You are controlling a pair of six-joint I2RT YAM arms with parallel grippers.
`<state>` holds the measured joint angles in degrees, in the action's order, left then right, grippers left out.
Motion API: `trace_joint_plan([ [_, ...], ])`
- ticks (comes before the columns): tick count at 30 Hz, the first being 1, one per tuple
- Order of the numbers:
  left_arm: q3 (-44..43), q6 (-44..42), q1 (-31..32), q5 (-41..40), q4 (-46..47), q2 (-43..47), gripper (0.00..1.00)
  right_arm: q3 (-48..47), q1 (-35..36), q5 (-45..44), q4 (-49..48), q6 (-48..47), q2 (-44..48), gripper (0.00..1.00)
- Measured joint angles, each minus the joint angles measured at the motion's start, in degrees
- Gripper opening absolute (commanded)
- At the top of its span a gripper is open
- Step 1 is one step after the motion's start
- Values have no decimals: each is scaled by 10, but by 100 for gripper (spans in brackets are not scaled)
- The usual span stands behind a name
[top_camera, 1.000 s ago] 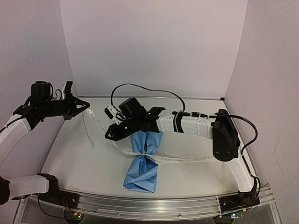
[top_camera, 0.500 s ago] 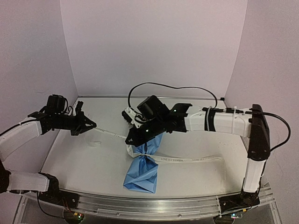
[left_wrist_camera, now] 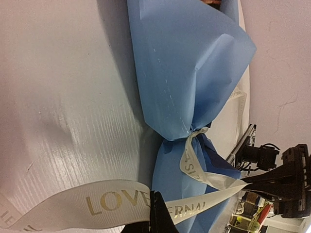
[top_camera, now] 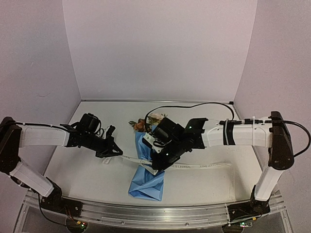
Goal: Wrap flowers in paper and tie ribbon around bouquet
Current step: Pass from the left arm to the right
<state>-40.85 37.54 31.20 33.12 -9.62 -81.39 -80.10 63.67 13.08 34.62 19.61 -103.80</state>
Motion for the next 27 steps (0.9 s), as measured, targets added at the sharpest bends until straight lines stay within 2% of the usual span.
trace_joint_plan([
  [6,-29,-1,34,-4,29,-61,0,5,4,-39,42,-14,23,0],
  [15,-59,-2,61,-3,62,-93,1,11,4,-72,89,-51,52,0],
  [18,-60,-2,66,-6,64,-99,8,11,4,-78,94,-58,52,0],
  [22,-59,-8,62,-42,56,-101,21,13,4,-87,138,-63,52,7],
  [27,-59,-15,62,-68,52,-102,24,22,4,-93,168,-67,52,16],
])
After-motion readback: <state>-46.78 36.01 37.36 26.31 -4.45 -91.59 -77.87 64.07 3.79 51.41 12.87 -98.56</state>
